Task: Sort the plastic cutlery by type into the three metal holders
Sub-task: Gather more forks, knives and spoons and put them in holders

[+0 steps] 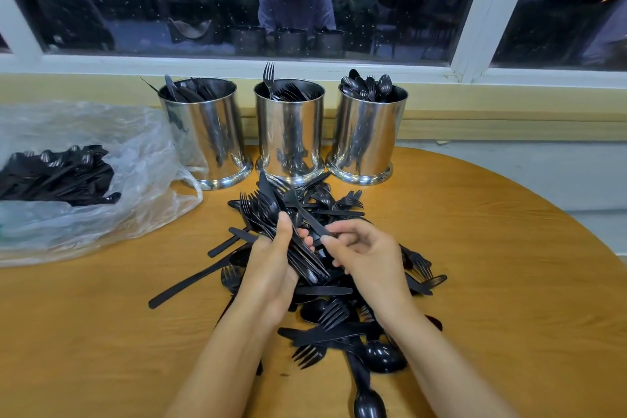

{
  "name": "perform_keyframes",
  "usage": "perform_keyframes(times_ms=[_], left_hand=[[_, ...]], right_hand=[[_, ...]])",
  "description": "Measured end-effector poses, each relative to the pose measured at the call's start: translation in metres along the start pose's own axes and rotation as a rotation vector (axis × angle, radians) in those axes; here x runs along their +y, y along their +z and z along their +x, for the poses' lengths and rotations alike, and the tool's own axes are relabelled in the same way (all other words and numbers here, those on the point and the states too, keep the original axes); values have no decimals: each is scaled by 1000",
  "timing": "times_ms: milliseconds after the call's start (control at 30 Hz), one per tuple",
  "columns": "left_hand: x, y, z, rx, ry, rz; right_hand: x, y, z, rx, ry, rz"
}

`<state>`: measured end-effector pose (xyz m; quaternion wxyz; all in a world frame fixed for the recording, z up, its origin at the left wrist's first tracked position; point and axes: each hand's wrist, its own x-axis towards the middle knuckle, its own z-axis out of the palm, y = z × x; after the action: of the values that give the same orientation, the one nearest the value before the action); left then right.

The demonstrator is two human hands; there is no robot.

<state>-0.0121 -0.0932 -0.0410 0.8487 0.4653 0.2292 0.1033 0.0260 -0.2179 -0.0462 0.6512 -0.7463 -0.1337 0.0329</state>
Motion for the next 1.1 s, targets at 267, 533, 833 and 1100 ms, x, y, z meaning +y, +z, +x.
perform_keyframes(times_ms=[267, 533, 833, 1100], left_hand=[[3, -1, 1, 46, 35, -37], [7, -6, 4, 74, 83, -43], [5, -2, 0, 28, 112, 60], [5, -1, -1, 26, 102, 63]], right_hand=[[-2, 2, -4, -159, -213, -199], [12, -70, 38, 221, -155, -653], [25, -56, 40, 115, -9, -935], [12, -61, 36, 355, -438, -808]])
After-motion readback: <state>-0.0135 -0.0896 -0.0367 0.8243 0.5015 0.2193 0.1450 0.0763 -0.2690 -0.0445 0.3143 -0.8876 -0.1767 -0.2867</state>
